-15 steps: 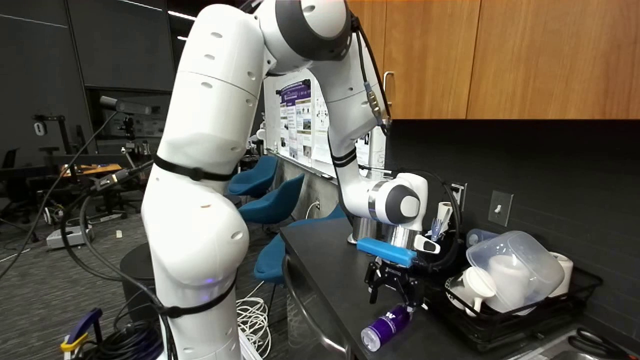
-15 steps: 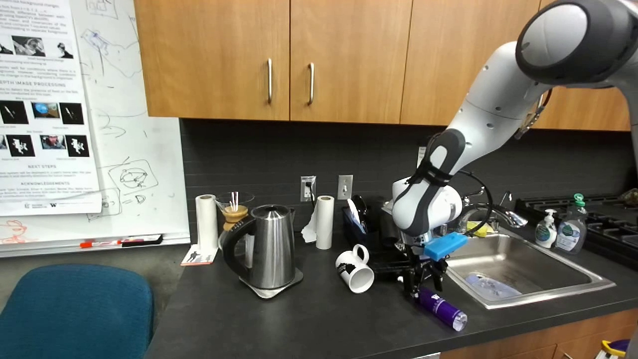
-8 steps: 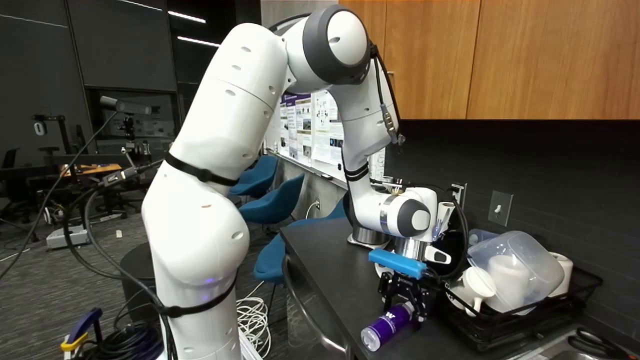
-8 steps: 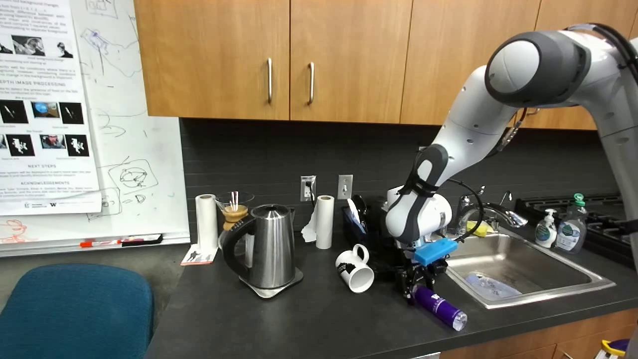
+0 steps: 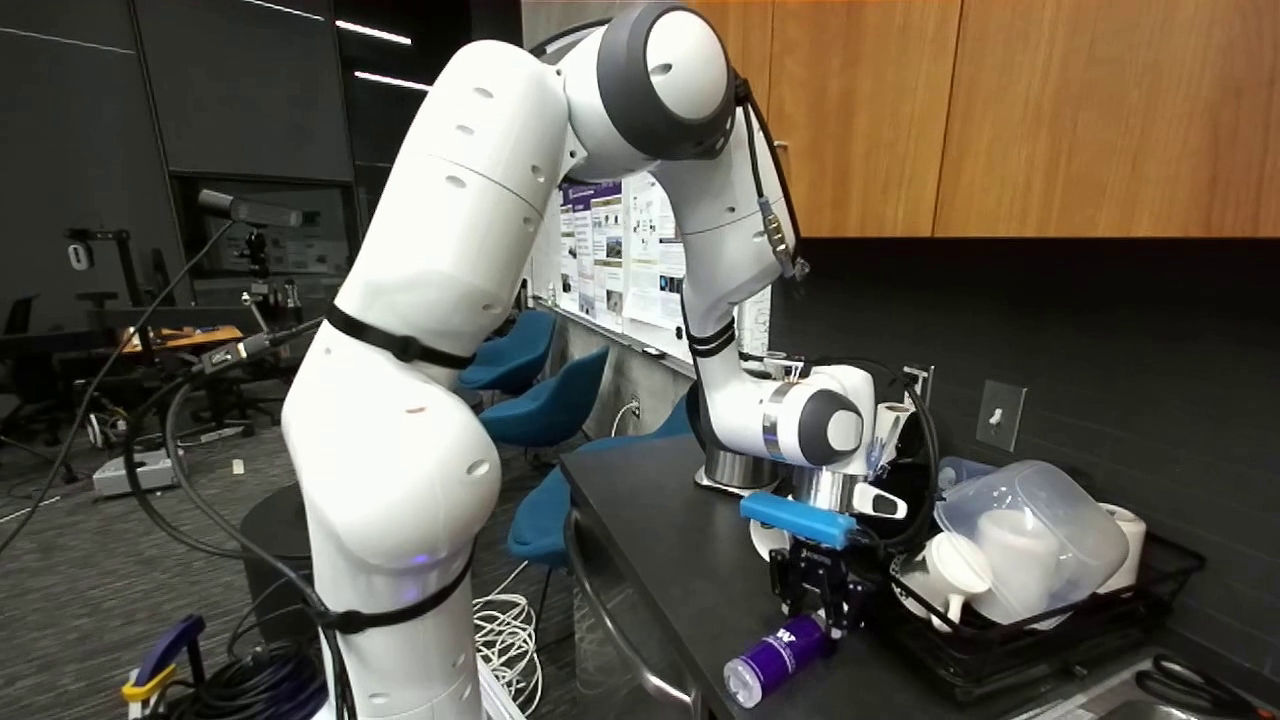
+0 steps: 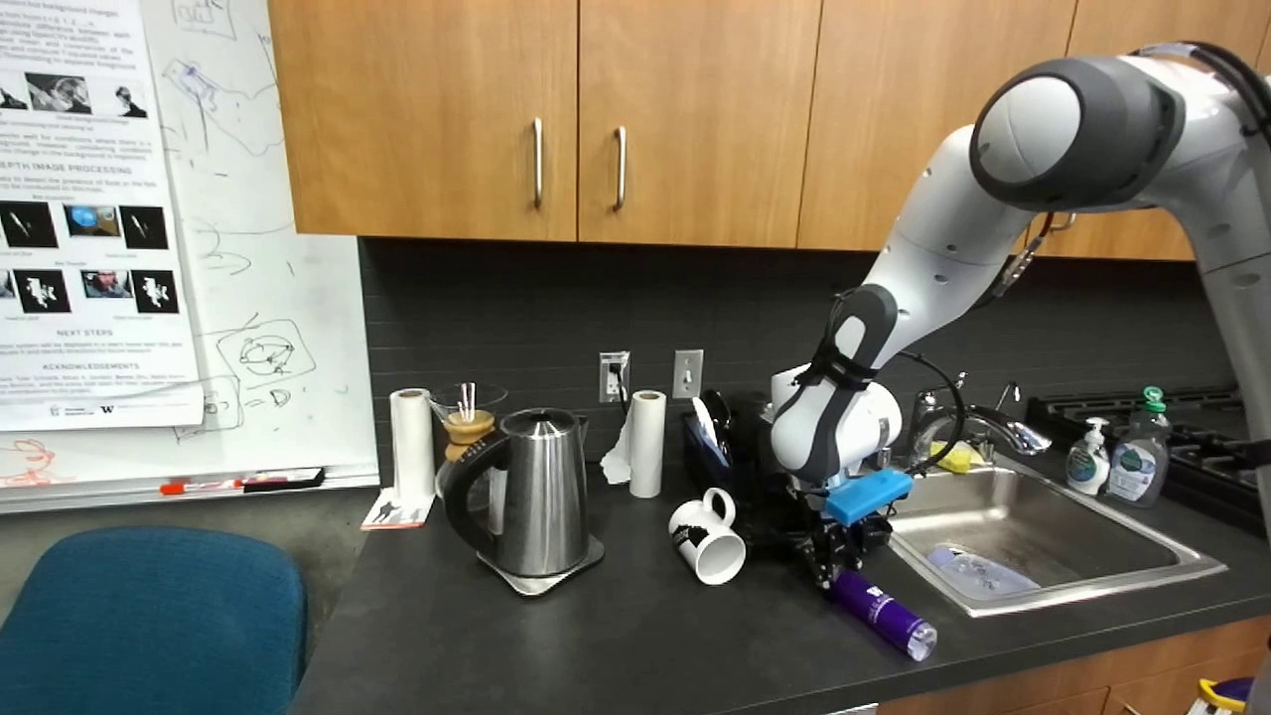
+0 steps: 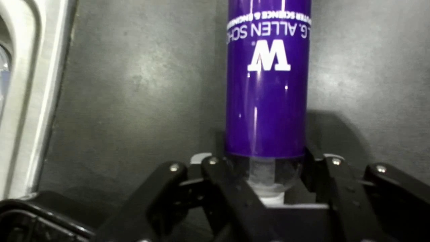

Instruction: Put the purple bottle on the dishrack then move the mug backwards.

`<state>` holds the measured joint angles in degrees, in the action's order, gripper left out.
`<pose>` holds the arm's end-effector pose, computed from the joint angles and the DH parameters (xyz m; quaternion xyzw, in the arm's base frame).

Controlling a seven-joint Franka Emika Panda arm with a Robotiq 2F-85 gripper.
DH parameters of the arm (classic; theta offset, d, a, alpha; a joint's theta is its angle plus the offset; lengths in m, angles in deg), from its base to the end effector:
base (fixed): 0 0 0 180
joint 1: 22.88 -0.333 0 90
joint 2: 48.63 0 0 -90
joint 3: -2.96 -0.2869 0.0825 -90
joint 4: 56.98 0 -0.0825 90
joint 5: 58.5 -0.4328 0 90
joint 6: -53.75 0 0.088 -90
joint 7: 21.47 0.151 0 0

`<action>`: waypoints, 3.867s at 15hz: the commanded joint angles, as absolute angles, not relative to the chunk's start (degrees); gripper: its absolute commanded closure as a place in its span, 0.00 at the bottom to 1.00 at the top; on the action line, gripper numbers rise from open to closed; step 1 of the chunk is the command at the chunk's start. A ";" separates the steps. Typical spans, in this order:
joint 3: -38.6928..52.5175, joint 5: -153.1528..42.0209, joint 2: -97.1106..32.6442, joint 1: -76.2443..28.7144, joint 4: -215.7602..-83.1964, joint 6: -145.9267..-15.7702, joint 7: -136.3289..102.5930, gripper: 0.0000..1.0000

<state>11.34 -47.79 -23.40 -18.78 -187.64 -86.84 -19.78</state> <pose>0.4806 -0.1240 0.0303 0.9871 -0.0401 -0.1394 0.0680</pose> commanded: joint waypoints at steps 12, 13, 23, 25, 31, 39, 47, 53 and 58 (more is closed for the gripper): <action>17.74 -32.31 -43.97 -17.75 -197.27 -80.31 -15.27 0.74; 17.48 -31.59 -44.59 -17.65 -197.70 -80.11 -14.89 0.74; 16.69 -28.45 -46.48 -16.49 -201.72 -79.93 -15.21 0.74; 16.79 -28.41 -45.91 -16.23 -202.37 -79.91 -15.02 0.74; 16.53 -29.53 -44.79 -15.13 -205.83 -78.17 -16.14 0.74; 16.50 -26.05 -49.51 -15.15 -206.83 -77.53 -12.13 0.74; 14.51 -23.63 -57.13 -13.47 -205.11 -75.63 -10.47 0.74; 10.32 -24.64 -55.65 -14.94 -200.63 -76.66 -11.18 0.74; 7.28 -22.72 -53.68 -15.97 -196.27 -77.14 -8.26 0.74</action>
<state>8.50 -24.39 -55.24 -15.58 -199.11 -77.13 -10.40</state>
